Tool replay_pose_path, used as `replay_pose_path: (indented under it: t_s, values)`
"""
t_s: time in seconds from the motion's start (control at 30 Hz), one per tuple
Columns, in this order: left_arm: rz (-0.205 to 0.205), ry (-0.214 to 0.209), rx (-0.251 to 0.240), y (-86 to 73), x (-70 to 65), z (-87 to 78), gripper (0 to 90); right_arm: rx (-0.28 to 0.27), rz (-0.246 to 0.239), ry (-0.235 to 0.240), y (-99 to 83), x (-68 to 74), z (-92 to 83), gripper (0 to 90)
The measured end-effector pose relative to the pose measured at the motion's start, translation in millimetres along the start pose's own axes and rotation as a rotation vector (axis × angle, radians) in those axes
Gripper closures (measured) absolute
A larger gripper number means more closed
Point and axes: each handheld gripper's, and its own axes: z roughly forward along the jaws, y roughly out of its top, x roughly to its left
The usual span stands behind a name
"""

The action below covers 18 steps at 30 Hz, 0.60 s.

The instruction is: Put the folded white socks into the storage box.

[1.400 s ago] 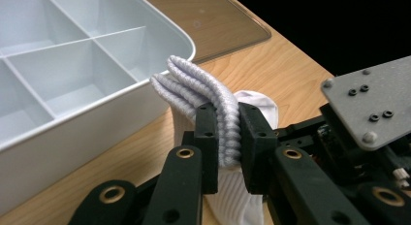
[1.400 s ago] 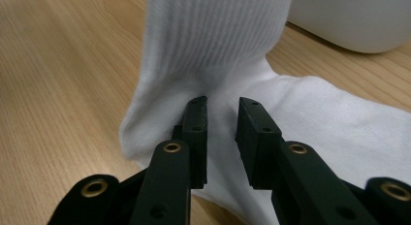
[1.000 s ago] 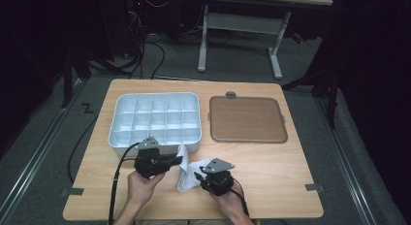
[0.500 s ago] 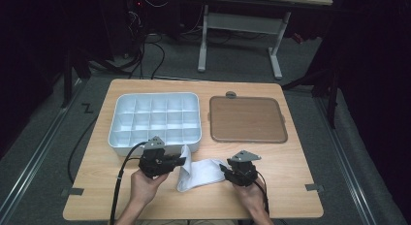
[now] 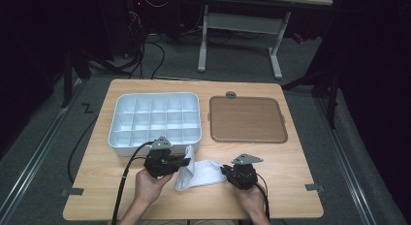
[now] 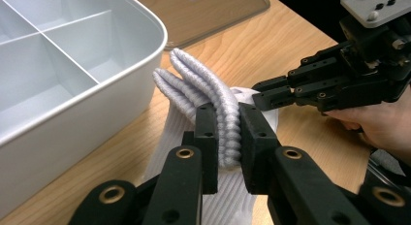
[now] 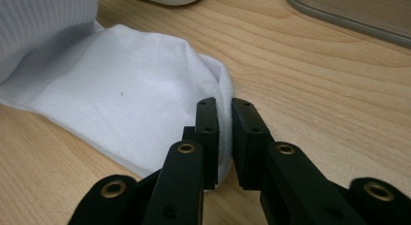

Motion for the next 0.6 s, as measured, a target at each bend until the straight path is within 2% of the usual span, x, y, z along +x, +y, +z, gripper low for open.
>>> replay_pose_path:
  t_s: [0.43,0.6]
  values:
    - [0.052,0.014,0.042,-13.0,-6.9,11.7,79.5,-0.011,-0.013,0.025,-0.6,11.9,3.4,82.8]
    - [0.071,0.022,0.074,-20.7,-9.4,20.5,79.5,-0.014,-0.009,0.04,-0.3,14.8,5.7,82.8]
